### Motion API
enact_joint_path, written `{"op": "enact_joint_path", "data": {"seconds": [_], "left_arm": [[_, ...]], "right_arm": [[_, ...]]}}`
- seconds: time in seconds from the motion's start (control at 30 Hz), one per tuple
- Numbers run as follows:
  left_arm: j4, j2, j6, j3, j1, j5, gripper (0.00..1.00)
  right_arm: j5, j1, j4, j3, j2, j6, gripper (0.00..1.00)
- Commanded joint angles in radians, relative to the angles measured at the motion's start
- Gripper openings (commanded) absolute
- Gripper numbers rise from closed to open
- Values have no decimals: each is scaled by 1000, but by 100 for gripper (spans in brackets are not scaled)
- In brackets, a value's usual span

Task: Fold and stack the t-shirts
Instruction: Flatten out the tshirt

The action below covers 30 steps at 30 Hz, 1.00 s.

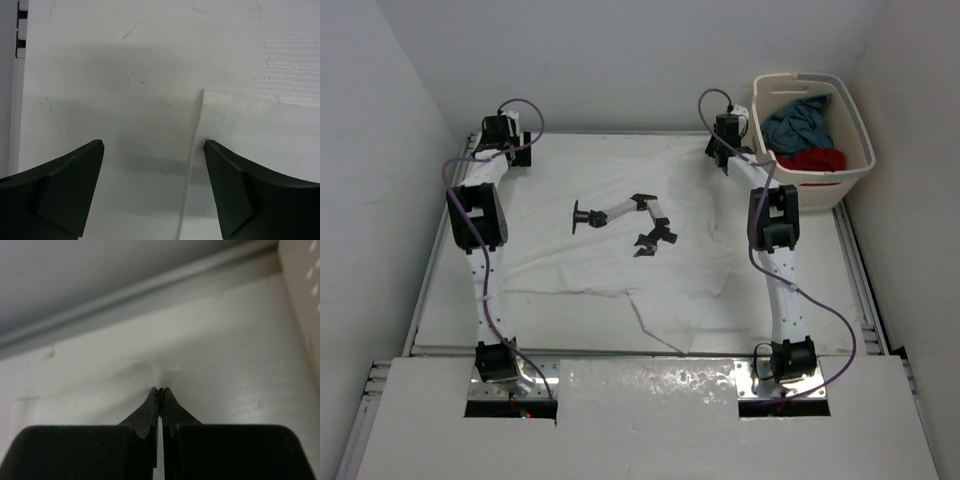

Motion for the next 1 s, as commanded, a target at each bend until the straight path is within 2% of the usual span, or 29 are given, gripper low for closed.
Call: {"op": "enact_joint_path", "data": {"seconds": [0.0,0.1,0.27,0.33,0.37,0.4,0.43,0.47,0.5,0.6,0.63,0.77,0.83,0.87,0.93,0.97], "left_arm": [[-69,42,13,-39,3,-69,81],[-73,54,16,-35,6,-78,81],[-73,65,15,-33,6,-78,81],[-70,69,16,-32,6,-78,81],[-67,69,16,-32,6,-78,81],[-67,63,12,-32,6,-78,81],[-64,60,9,-30,7,-75,82],[-66,56,6,-15,9,-70,83],[-70,47,-2,-1,12,-69,83],[-79,7,-33,91,32,-67,86],[-60,-13,-37,112,44,-60,88],[8,-197,-13,108,50,5,93],[17,-275,38,76,52,28,94],[14,-361,85,58,52,63,94],[-44,-450,151,-32,50,104,94],[-67,-548,189,-82,52,135,94]], "right_arm": [[65,5,279,92,29,14,0],[125,5,388,46,18,5,0],[94,7,459,153,121,14,2],[85,8,463,141,138,17,19],[71,8,460,130,136,11,33],[62,8,459,106,133,3,62],[50,8,447,101,120,-8,74],[21,8,434,101,110,-40,94],[4,8,422,101,97,-63,99],[14,17,367,28,-26,-170,99],[25,19,359,-3,-113,-189,99],[31,19,273,-71,-294,-284,99],[27,19,155,-89,-365,-320,99],[19,19,114,-110,-453,-327,99],[-30,19,-6,-230,-561,-334,99],[-53,19,-41,-291,-621,-344,99]]}}
